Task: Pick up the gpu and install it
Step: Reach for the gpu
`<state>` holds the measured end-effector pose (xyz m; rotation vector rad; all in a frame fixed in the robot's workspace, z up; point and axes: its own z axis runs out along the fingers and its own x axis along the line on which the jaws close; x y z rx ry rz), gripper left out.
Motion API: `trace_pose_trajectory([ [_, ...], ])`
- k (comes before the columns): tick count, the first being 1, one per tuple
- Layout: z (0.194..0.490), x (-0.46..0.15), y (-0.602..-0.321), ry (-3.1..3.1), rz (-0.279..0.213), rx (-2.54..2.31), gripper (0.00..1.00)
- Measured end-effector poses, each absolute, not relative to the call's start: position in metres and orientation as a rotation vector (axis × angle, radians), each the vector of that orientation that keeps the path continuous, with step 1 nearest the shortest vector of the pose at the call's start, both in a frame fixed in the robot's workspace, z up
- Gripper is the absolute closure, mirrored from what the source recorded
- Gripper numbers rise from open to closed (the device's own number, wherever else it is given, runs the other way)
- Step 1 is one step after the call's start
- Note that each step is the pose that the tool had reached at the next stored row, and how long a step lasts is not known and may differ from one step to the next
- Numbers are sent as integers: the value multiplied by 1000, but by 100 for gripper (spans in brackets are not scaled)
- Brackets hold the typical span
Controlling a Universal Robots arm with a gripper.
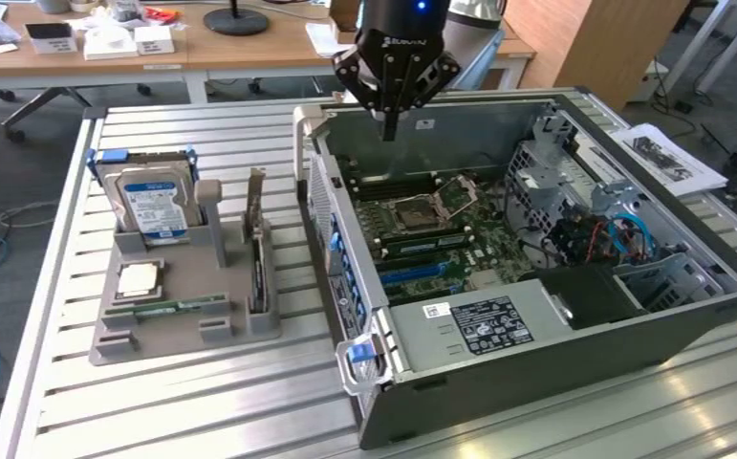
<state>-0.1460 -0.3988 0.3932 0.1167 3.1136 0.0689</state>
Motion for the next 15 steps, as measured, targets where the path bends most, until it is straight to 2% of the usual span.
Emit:
trace_pose_trajectory([
  [15,393,-179,-399,3114,69,117,89],
])
